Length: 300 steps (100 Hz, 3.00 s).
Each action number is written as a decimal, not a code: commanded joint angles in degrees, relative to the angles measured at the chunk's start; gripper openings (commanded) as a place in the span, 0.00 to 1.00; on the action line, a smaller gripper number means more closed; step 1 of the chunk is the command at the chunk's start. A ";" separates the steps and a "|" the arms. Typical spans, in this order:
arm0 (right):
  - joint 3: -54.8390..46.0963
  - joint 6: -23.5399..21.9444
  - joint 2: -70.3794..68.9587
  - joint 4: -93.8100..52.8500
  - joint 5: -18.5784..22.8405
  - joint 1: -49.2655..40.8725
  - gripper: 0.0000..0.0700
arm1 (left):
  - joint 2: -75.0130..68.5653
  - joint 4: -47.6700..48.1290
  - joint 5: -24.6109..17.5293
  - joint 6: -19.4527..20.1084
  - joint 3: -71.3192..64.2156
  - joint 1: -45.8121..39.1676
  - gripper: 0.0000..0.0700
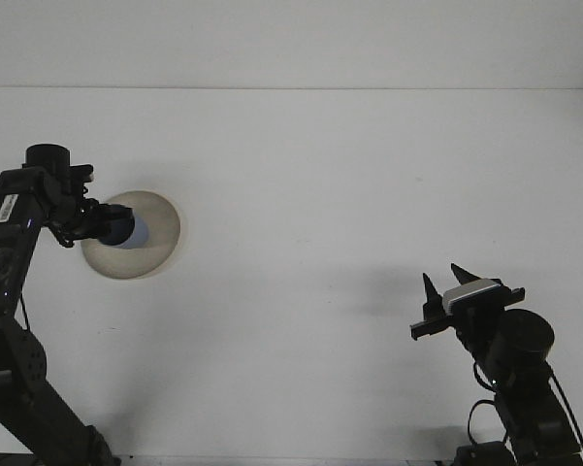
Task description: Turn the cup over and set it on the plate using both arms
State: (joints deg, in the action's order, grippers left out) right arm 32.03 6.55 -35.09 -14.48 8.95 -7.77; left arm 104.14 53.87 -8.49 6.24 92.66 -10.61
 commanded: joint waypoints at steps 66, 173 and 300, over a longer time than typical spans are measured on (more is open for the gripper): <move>0.42 -2.51 1.90 1.20 -3.52 1.31 0.49 | -22.40 1.73 -4.26 -2.89 13.66 -0.52 0.58; -2.49 -9.75 10.78 14.38 -7.52 6.86 0.00 | -73.22 -60.33 -4.50 -6.08 -59.93 1.62 0.02; -2.49 -9.77 10.78 14.45 -7.50 6.86 0.00 | -103.97 -60.11 10.23 -8.46 -90.88 5.40 0.02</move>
State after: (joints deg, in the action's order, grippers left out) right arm 29.41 -2.44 -24.34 -0.62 1.43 -0.99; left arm 0.45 -4.58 1.54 -1.23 2.48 -5.17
